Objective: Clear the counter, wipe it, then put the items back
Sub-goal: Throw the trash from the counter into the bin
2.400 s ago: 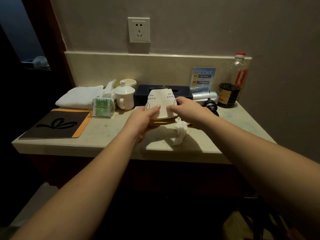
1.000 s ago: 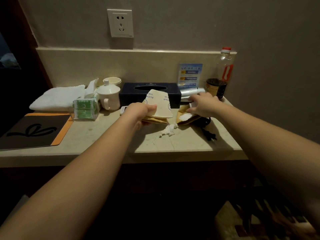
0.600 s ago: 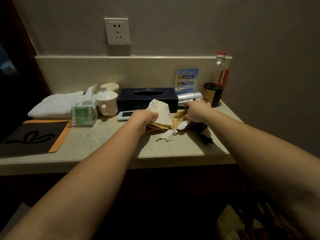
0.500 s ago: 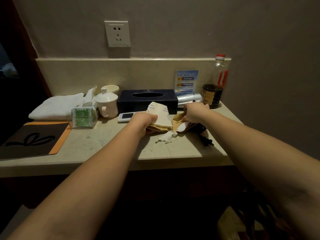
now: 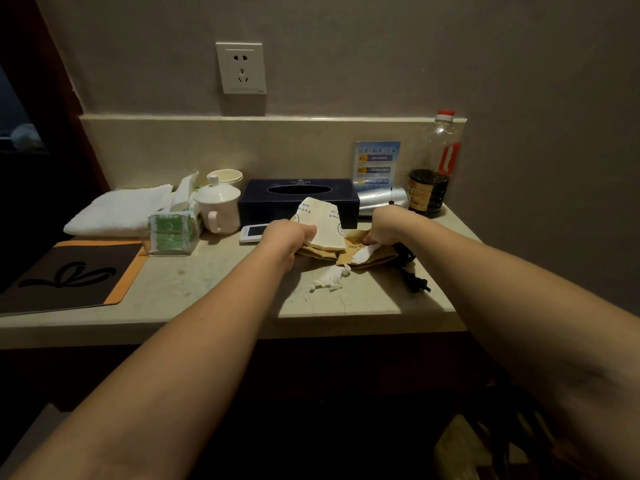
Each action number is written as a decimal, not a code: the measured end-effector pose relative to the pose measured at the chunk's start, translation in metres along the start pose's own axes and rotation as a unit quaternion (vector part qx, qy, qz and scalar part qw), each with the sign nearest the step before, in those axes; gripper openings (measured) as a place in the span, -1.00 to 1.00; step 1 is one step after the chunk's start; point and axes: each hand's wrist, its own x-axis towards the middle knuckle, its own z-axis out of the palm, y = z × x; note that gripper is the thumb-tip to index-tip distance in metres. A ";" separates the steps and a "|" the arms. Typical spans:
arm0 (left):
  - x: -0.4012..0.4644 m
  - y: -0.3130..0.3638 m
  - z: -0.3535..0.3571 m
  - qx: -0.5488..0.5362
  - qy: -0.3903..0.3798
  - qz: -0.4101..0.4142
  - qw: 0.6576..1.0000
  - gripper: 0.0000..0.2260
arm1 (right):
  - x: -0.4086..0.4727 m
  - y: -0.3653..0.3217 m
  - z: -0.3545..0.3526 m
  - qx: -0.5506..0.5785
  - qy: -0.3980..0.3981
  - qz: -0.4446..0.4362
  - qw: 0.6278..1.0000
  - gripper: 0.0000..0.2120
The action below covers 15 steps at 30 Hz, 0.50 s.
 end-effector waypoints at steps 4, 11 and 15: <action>0.001 0.005 -0.021 -0.075 -0.020 0.043 0.996 -0.67 | -0.002 0.003 0.002 -0.003 0.020 -0.048 0.999 -0.70; -0.016 0.007 -0.072 -0.235 -0.027 0.077 0.969 -0.72 | -0.018 0.027 -0.018 0.036 0.100 -0.097 0.990 -0.70; -0.026 -0.001 -0.087 -0.280 -0.016 0.085 0.956 -0.92 | -0.038 0.024 -0.028 0.092 0.147 -0.147 0.974 -0.72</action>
